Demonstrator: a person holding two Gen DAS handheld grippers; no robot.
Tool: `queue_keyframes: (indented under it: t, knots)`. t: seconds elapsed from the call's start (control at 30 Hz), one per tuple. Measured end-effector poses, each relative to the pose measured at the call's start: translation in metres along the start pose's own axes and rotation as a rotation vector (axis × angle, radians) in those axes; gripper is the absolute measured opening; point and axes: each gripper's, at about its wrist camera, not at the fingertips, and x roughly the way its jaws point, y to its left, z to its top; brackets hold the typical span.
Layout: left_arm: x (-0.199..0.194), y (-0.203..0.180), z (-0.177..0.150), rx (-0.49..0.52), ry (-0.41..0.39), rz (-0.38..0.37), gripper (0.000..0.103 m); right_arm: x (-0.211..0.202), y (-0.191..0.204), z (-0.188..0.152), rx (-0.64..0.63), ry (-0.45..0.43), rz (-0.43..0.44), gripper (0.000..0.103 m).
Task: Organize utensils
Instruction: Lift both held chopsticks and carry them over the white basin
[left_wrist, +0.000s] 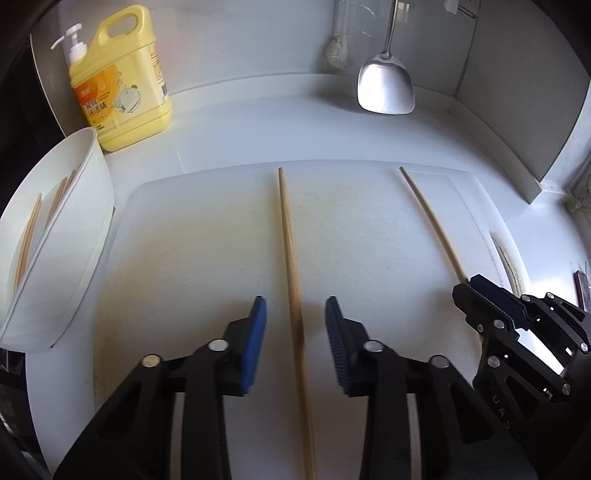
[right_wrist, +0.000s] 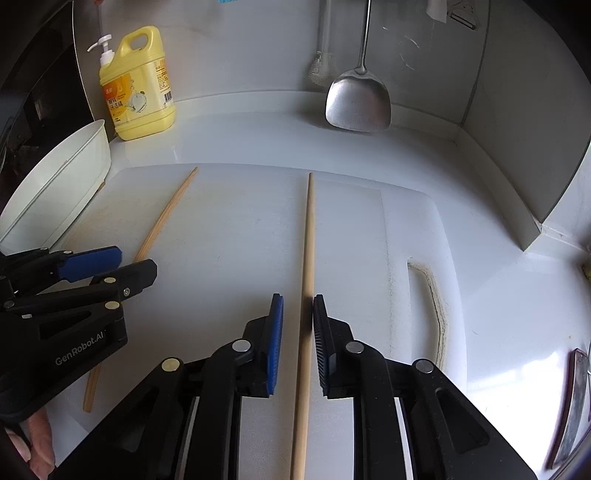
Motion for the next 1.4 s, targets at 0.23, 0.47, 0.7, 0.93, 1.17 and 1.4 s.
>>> queue_keyframes:
  t: [0.23, 0.47, 0.7, 0.93, 1.17, 1.4]
  knots:
    - [-0.001, 0.001, 0.0, 0.02, 0.008, -0.031, 0.007, -0.001, -0.001, 0.002, 0.016, 0.005, 0.021, 0.006]
    - [-0.02, 0.018, 0.0, -0.02, 0.016, -0.089, 0.007, -0.012, -0.008, 0.003, 0.126, 0.015, 0.088, 0.006]
    - [-0.063, 0.058, 0.007, -0.072, -0.036, -0.133, 0.007, -0.043, 0.024, 0.022, 0.127, -0.026, 0.156, 0.006]
    - [-0.104, 0.13, 0.014, -0.166, -0.112, -0.05, 0.007, -0.063, 0.093, 0.069, 0.063, -0.1, 0.271, 0.006]
    - [-0.125, 0.222, 0.022, -0.286, -0.158, 0.064, 0.007, -0.06, 0.177, 0.123, -0.033, -0.139, 0.377, 0.006]
    - [-0.119, 0.307, 0.042, -0.354, -0.149, 0.1, 0.007, -0.038, 0.255, 0.165, -0.096, -0.117, 0.434, 0.006]
